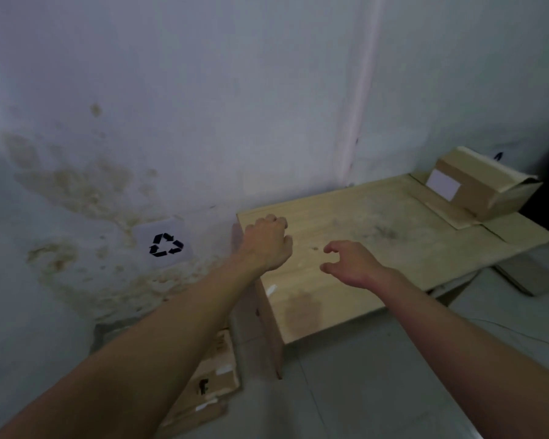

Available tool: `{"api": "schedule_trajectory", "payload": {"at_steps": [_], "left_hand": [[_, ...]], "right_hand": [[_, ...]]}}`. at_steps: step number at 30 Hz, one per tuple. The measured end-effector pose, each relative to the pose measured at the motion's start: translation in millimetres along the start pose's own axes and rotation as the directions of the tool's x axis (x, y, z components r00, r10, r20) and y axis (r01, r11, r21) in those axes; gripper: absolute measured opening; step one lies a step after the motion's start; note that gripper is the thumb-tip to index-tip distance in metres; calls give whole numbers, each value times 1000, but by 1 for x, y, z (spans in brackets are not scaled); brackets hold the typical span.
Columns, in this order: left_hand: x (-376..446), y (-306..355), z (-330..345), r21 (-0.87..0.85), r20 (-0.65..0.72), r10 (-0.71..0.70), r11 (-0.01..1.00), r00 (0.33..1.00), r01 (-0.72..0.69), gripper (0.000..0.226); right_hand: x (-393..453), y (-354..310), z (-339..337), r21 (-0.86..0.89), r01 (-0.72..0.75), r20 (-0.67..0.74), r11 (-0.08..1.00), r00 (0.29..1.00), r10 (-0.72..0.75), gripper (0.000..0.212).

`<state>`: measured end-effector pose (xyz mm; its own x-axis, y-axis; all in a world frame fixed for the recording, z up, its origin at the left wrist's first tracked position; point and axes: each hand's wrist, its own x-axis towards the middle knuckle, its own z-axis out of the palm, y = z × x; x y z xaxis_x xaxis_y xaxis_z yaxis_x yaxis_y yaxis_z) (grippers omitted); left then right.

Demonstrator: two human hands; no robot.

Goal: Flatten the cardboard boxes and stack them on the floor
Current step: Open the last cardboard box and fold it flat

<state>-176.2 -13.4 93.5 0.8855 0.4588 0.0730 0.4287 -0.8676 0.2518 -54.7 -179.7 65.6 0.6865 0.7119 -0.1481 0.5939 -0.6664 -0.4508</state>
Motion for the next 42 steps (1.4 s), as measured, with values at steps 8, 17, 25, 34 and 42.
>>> {"api": "schedule_trajectory", "payload": {"at_steps": [8,17,25,34,42], "left_hand": [[68,163,44,6,2,34,999,999,-34,42],[135,250,87,-2,35,24,1000,999,-24,41],[236,303,139,-65,44,-15,998,999,18,40],[385,352,194,-109,104,-101,988,989,113,41],[470,394,217,-80,132,-165,981,977,177,39]], "right_hand": [[-12,158,-75,13,-40,-25,999,999,40,47],[17,269,-129,51,-59,-17,997,998,59,47],[101,354,-170,30,-44,7,999,999,44,48],[241,441,-216,-14,-1,74,1000,997,2,48],[332,509,-248,47,40,94,998,995,-44,45]]}}
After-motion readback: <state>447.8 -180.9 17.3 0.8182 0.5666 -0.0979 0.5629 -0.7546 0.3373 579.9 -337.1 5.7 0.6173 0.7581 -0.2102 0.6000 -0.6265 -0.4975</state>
